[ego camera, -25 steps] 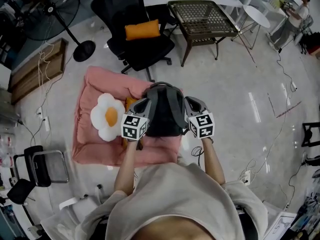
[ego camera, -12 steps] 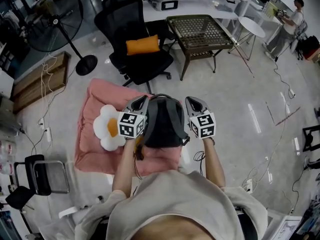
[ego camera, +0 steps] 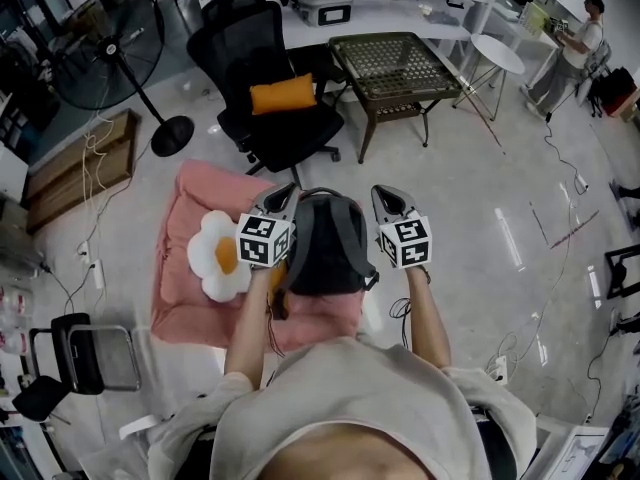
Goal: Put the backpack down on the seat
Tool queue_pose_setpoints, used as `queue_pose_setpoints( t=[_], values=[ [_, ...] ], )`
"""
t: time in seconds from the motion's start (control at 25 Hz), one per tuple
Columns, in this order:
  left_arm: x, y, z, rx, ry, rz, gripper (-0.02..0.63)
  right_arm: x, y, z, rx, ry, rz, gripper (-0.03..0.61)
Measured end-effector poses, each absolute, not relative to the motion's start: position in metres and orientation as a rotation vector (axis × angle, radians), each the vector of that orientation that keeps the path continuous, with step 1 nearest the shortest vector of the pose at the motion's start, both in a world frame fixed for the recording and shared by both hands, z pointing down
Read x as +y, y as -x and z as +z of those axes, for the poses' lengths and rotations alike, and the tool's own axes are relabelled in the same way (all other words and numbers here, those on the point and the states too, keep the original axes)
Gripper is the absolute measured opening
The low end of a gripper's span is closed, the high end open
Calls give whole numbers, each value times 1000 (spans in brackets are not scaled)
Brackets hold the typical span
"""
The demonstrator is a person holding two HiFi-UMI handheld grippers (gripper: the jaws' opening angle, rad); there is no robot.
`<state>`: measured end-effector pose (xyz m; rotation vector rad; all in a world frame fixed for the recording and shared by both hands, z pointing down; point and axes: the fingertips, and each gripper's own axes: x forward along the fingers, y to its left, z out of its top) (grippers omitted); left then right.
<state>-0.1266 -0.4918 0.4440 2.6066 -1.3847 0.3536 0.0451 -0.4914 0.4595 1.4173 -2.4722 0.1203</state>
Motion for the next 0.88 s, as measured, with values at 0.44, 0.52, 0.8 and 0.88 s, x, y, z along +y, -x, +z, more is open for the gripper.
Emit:
queue_pose_setpoints(
  t=[0.44, 0.52, 0.8, 0.88],
  values=[
    [-484, 119, 459, -1351, -2591, 377, 20, -482, -47, 470, -2449, -1403, 145, -3],
    [-483, 119, 461, -1347, -2588, 378, 20, -482, -48, 471, -2444, -1404, 148, -3],
    [-485, 116, 461, -1344, -2592, 376, 20, -481, -48, 476, -2435, -1397, 157, -3],
    [-485, 116, 460, -1343, -2593, 376, 20, -480, -47, 477, -2435, -1395, 159, -3]
  ],
)
